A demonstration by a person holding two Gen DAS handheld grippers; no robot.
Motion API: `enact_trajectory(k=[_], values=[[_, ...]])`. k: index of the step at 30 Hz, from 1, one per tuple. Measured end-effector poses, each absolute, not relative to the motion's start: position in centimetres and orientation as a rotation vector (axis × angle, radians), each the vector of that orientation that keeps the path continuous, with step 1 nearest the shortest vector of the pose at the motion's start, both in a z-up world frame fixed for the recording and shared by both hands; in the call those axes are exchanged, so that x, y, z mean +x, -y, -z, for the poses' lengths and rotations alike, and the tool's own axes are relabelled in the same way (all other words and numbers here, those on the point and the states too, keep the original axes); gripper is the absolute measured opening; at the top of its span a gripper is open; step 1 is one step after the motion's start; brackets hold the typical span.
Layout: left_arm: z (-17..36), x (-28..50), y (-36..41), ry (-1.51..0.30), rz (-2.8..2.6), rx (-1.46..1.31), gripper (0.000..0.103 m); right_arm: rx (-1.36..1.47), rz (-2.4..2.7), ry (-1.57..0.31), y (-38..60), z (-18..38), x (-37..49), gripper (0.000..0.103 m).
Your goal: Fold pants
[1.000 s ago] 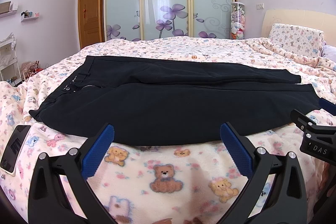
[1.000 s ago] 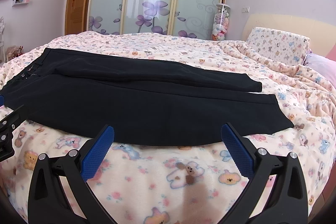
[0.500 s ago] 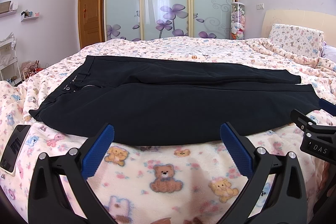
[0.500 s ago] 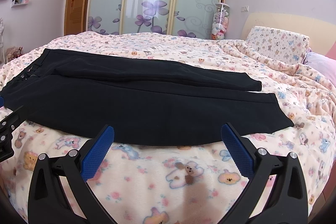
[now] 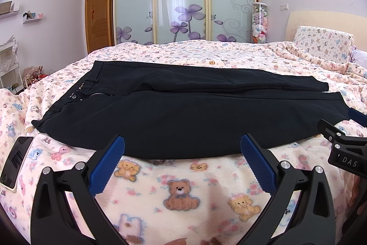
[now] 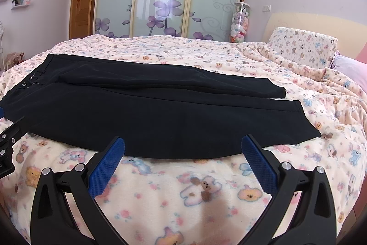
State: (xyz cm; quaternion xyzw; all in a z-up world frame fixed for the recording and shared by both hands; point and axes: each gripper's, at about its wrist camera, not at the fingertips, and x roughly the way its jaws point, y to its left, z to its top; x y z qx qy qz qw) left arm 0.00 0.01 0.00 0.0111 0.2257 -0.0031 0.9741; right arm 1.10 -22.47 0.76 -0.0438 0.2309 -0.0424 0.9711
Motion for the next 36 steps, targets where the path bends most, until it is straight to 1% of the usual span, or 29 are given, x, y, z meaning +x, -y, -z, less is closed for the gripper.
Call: enact_trajectory(k=[12, 21, 23, 30, 36], values=[[0.0, 0.0, 0.0, -0.455, 0.006, 0.022, 0.101, -0.086, 0.086, -0.468, 22.5, -0.9, 1.2, 0.102], [0.0, 0.0, 0.0, -0.456, 0.006, 0.022, 0.101, -0.084, 0.085, -0.469, 21.9, -1.9, 1.3, 0.102], [0.0, 0.0, 0.0, -0.456, 0.007, 0.022, 0.101, -0.084, 0.086, -0.469, 22.5, -1.0, 1.2, 0.102], [0.0, 0.0, 0.0, -0.456, 0.006, 0.021, 0.101, -0.082, 0.086, -0.470, 22.3, -1.2, 1.3, 0.102], [0.0, 0.0, 0.0, -0.456, 0.006, 0.021, 0.101, -0.077, 0.085, -0.472, 22.8, -0.3, 0.8, 0.102]])
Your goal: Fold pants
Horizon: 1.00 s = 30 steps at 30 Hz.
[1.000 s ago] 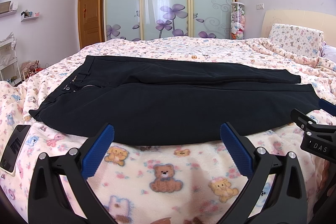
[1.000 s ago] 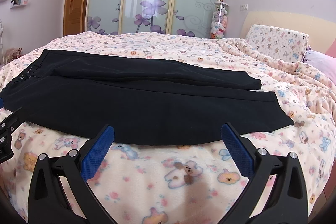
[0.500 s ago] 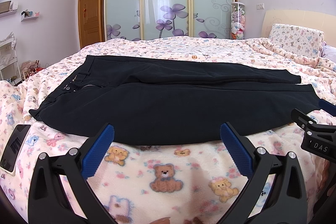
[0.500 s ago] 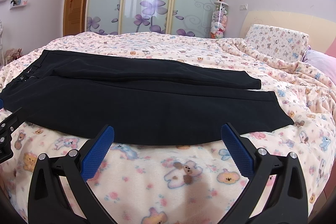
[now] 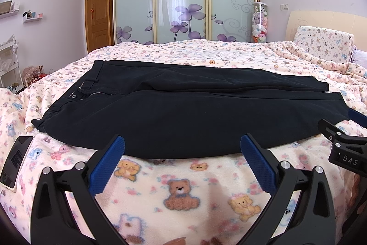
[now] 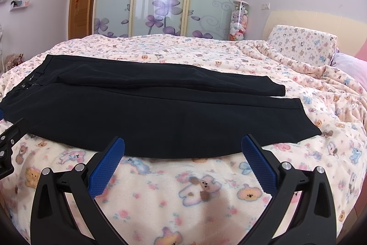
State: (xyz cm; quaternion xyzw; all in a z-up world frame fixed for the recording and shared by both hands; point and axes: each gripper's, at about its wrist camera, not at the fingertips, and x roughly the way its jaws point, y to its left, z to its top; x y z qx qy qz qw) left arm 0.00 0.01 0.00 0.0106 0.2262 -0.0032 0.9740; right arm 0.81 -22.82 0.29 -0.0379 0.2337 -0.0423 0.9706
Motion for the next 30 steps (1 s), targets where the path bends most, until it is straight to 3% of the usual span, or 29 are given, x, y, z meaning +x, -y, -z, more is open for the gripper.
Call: enact_trajectory(k=[17, 24, 30], values=[[-2.4, 3.7, -1.2, -0.451, -0.064, -0.034, 0.101, 0.182, -0.218, -0.473, 28.3, -4.3, 4.2, 0.102], [-2.3, 5.7, -2.0, -0.384, -0.144, -0.069, 0.101, 0.485, -0.203, -0.562, 36.9, -6.2, 10.2, 0.102], [-0.3, 6.9, -1.5, -0.484, -0.034, -0.086, 0.101, 0.424, -0.068, -0.634, 44.2, -8.1, 18.5, 0.102]])
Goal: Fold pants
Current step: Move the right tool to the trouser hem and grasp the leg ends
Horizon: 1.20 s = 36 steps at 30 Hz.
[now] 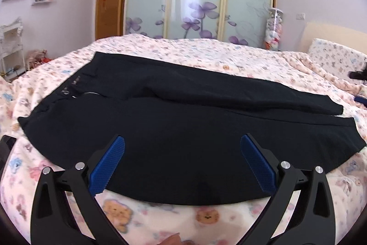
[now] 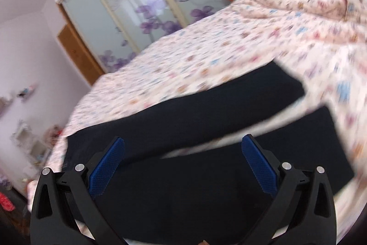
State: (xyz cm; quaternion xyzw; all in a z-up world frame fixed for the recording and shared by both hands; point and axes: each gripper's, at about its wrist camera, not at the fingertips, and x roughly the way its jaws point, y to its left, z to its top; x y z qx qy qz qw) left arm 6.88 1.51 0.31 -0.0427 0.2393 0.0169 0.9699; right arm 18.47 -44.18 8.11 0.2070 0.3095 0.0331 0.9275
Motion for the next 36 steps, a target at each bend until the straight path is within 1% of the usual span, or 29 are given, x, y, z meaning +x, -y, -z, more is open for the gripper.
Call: enact_trajectory(k=[3, 7, 11, 12, 14, 18, 21, 24, 25, 26, 27, 28, 30, 31, 36], values=[[0.1, 7.3, -1.7, -0.510, 0.007, -0.113, 0.101, 0.390, 0.042, -0.681, 47.7, -7.5, 22.7, 0.102], [1.4, 8.6, -2.4, -0.586, 0.127, -0.193, 0.101, 0.507, 0.110, -0.695, 52.4, -5.6, 26.8, 0.102], [2.1, 9.2, -3.3, -0.610, 0.208, -0.288, 0.101, 0.567, 0.133, -0.688, 55.3, -3.8, 30.6, 0.102], [2.3, 9.3, -3.4, -0.614, 0.237, -0.310, 0.101, 0.557, 0.147, -0.688, 55.6, -3.4, 31.4, 0.100], [2.5, 9.5, -3.2, -0.621, 0.258, -0.317, 0.101, 0.530, 0.177, -0.683, 56.3, -2.9, 33.1, 0.090], [2.7, 9.9, -2.3, -0.628, 0.299, -0.290, 0.101, 0.510, 0.210, -0.695, 57.5, -1.6, 35.5, 0.082], [2.9, 10.0, -1.8, -0.635, 0.341, -0.286, 0.101, 0.477, 0.253, -0.710, 58.0, -0.5, 36.7, 0.078], [3.0, 10.4, -1.6, -0.652, 0.344, -0.289, 0.101, 0.455, 0.273, -0.730, 57.9, 0.7, 37.3, 0.066], [3.1, 10.6, -1.7, -0.661, 0.342, -0.294, 0.101, 0.449, 0.283, -0.731, 57.9, 0.9, 37.3, 0.055], [3.1, 10.9, -1.6, -0.667, 0.341, -0.296, 0.101, 0.448, 0.293, -0.730, 57.9, 1.0, 37.4, 0.041], [3.2, 11.0, -1.6, -0.671, 0.341, -0.300, 0.101, 0.451, 0.299, -0.721, 58.0, 1.0, 37.1, 0.031], [3.2, 11.1, -1.6, -0.671, 0.341, -0.303, 0.101, 0.458, 0.291, -0.711, 58.0, 0.8, 36.7, 0.024], [3.1, 11.0, -1.7, -0.670, 0.341, -0.305, 0.101, 0.448, 0.278, -0.670, 57.8, -0.1, 35.8, 0.013], [3.0, 11.0, -1.8, -0.669, 0.341, -0.306, 0.101, 0.447, 0.275, -0.650, 57.8, -0.5, 35.3, 0.010], [3.2, 10.7, -2.5, -0.665, 0.344, -0.317, 0.101, 0.488, 0.213, -0.562, 57.2, -3.3, 32.0, 0.009]])
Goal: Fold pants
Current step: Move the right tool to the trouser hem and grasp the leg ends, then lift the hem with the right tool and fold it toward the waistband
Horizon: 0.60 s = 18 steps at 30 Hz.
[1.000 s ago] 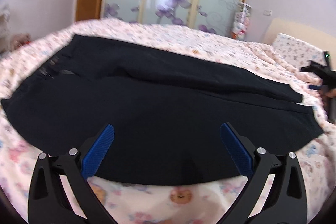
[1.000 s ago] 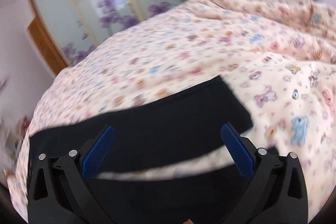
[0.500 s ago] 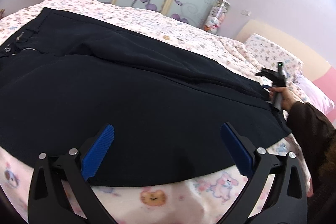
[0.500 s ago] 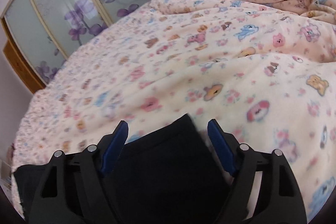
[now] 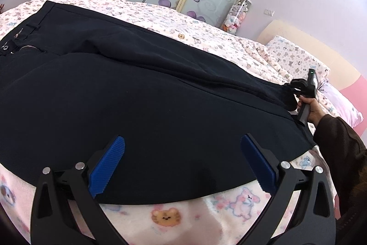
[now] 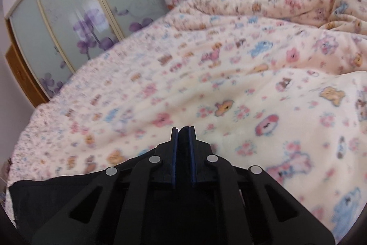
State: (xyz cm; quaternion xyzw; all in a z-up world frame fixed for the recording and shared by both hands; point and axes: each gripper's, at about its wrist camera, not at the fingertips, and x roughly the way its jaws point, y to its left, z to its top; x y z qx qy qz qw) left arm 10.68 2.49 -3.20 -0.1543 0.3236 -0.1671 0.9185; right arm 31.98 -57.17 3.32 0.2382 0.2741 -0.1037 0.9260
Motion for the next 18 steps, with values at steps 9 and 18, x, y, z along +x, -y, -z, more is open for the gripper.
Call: enact_trajectory(k=[9, 18], values=[[3.1, 10.3, -3.3, -0.652, 0.348, -0.340, 0.101, 0.570, 0.005, -0.417, 55.2, -7.5, 21.6, 0.008], [3.1, 9.3, -4.4, -0.620, 0.334, -0.388, 0.101, 0.711, -0.051, -0.481, 53.6, -1.6, 8.1, 0.008]])
